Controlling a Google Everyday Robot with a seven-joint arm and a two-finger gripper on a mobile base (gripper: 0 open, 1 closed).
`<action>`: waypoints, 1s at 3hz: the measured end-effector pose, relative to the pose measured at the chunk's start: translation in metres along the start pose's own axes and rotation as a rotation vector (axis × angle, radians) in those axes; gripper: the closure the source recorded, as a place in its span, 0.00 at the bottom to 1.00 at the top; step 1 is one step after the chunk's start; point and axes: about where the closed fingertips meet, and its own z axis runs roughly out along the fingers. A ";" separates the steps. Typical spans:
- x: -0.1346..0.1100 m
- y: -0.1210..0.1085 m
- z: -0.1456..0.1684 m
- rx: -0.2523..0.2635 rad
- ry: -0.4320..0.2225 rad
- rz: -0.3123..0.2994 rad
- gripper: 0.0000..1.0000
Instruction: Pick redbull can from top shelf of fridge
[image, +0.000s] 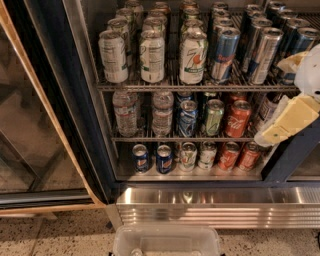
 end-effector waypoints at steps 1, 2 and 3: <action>-0.009 -0.014 0.007 0.070 -0.138 0.064 0.00; -0.016 -0.020 0.003 0.097 -0.163 0.069 0.00; -0.016 -0.020 0.003 0.097 -0.163 0.069 0.00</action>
Offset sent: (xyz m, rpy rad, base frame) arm 0.0157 0.0033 0.0021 0.1119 -0.0883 -0.0441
